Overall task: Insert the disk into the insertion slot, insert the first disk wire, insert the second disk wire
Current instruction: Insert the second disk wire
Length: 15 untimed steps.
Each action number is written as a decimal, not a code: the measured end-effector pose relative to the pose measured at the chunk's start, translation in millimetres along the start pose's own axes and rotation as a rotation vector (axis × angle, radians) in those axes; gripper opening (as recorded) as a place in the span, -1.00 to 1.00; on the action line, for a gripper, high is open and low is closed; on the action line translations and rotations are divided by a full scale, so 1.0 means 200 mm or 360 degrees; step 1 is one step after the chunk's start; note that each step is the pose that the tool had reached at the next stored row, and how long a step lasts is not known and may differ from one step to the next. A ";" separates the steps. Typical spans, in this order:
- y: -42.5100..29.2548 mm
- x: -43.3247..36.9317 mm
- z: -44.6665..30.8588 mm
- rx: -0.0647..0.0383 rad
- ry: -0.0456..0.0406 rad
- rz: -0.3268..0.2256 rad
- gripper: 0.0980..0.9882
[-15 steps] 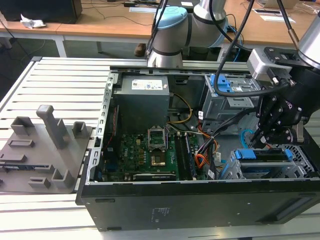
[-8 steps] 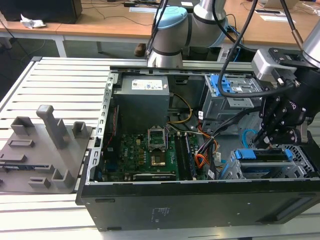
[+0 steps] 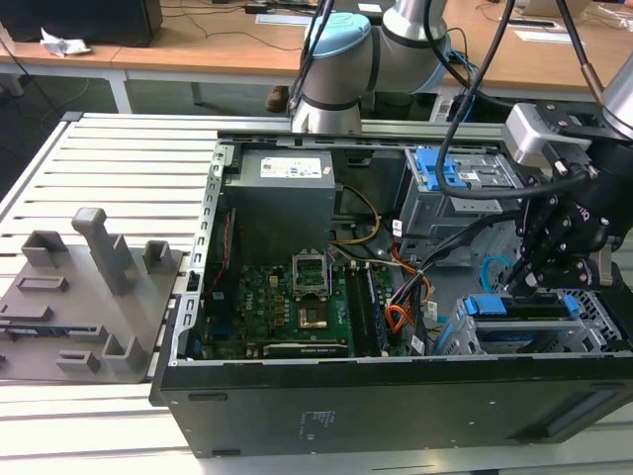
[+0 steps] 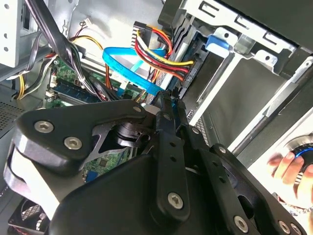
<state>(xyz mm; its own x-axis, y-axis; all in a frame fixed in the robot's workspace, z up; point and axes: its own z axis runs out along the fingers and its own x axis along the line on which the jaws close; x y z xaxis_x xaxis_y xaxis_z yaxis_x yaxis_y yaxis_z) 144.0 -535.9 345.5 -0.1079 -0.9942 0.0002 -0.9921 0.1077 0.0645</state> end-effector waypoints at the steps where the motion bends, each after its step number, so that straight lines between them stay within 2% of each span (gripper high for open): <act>1: -0.004 0.000 0.000 0.0000 0.0000 0.0000 -0.85; 12: -0.018 0.014 0.015 0.0000 0.0001 0.0000 -0.85; 15: -0.020 0.021 0.032 0.0000 0.0000 0.0000 -0.85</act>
<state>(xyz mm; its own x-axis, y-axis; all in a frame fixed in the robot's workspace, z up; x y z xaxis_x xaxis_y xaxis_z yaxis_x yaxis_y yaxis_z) 147.1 -540.5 338.8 -0.1079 -0.9942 0.0001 -0.9921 0.1077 0.0646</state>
